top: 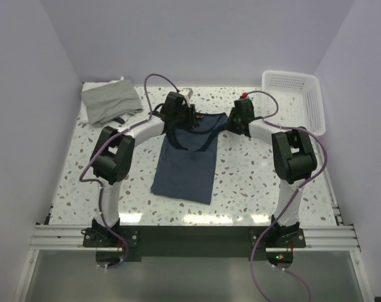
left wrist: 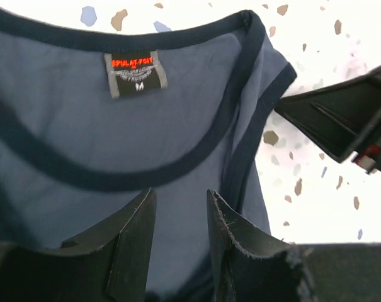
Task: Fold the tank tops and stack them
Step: Fold the tank top
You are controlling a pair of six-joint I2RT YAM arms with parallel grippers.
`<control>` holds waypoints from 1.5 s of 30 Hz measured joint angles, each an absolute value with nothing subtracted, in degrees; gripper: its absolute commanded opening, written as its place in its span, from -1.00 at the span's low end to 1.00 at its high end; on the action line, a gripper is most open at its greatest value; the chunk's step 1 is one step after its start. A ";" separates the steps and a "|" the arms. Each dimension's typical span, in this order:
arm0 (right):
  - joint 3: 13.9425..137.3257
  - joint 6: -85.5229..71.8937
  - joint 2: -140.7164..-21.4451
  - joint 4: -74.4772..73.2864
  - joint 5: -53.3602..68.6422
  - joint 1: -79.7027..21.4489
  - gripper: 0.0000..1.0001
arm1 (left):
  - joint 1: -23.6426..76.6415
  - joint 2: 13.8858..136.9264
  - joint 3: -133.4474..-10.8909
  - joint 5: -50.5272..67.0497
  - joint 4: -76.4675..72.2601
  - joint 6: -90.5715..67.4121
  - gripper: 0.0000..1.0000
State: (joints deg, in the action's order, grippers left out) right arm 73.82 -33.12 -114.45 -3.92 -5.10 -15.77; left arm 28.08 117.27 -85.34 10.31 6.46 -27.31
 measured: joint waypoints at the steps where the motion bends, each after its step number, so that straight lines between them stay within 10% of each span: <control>1: 74.11 -33.01 -114.74 -3.77 -5.10 -15.70 -0.30 | 28.08 119.11 -87.05 10.63 6.39 -26.85 -0.15; 45: 83.70 -30.02 -120.77 -8.21 -7.84 -14.06 -0.22 | 28.08 132.86 -98.48 15.05 6.46 -24.86 -0.15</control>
State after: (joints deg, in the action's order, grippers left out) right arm 83.70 -30.02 -120.77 -8.21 -7.84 -14.06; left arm 28.08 132.86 -98.48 15.05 6.46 -24.86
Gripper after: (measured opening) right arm 0.406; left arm 0.425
